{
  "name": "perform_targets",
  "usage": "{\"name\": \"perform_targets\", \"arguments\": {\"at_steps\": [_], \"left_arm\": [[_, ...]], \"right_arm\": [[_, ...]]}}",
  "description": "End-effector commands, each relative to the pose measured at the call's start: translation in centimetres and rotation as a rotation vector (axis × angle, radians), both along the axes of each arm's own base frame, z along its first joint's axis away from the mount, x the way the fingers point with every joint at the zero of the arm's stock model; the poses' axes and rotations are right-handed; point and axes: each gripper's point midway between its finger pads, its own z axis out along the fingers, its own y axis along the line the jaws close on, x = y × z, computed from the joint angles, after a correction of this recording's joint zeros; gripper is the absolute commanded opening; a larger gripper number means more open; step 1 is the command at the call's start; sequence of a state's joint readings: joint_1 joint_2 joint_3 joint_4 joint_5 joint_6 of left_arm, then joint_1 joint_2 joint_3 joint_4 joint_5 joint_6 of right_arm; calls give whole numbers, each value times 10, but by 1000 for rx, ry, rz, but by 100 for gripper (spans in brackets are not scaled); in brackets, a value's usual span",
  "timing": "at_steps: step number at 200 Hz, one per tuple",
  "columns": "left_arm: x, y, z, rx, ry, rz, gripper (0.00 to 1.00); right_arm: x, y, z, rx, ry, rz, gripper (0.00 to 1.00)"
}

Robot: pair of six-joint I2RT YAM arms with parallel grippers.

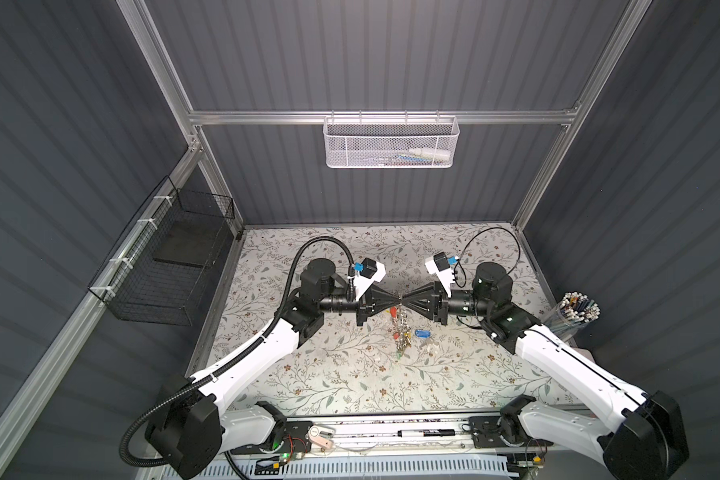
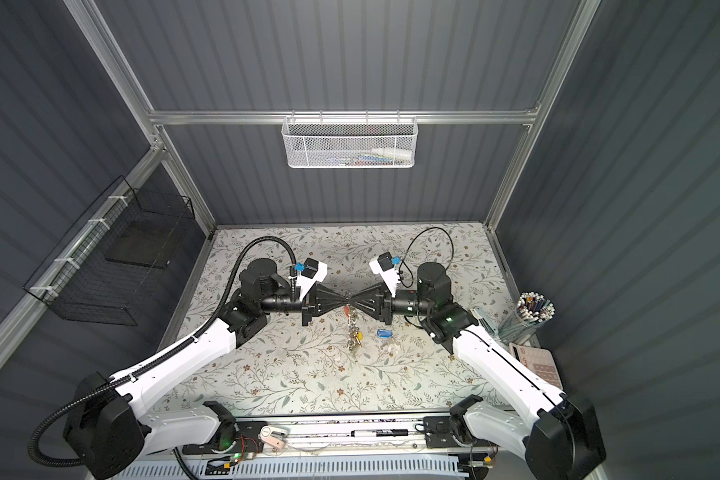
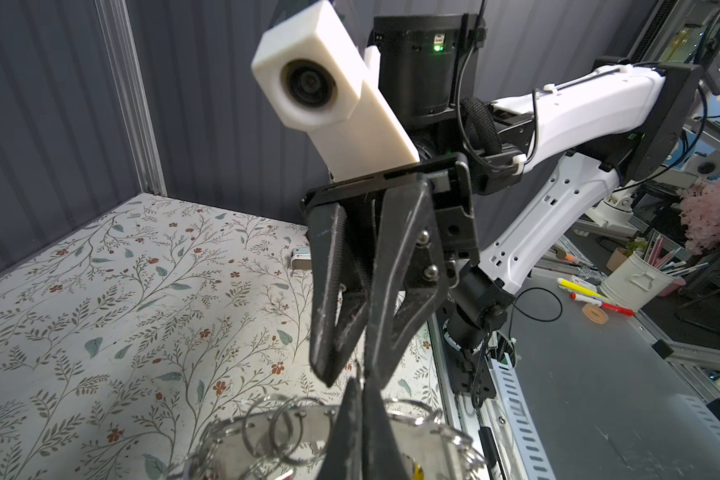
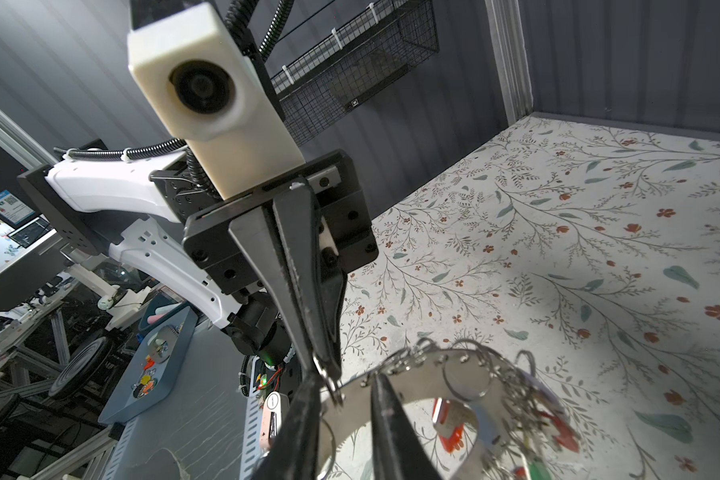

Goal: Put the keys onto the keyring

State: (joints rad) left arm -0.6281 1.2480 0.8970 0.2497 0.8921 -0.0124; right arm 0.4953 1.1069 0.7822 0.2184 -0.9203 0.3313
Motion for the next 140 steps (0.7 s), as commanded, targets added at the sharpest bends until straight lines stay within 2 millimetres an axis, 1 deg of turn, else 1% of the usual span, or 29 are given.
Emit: {"name": "perform_targets", "arguments": {"at_steps": [1,29,39,60,77,93,140], "left_arm": [[-2,-1,29,-63,-65,-27,0],[1,-2,28,-60,-56,-26,0],[0,-3,27,-60,-54,-30,0],[0,-3,27,-59,-48,-33,0],[1,-3,28,-57,-48,-28,0],[1,-3,24,-49,-36,-23,0],[-2,1,27,-52,-34,-10,0]], "right_arm": [[-2,3,12,17,-40,21,18],[-3,2,10,16,-38,19,10],[-3,2,10,16,-36,19,5],[-2,2,9,14,-35,15,0],[-1,2,7,12,-34,7,0],[0,0,8,10,-42,-8,0],[4,-2,8,13,-64,-42,0]]}}
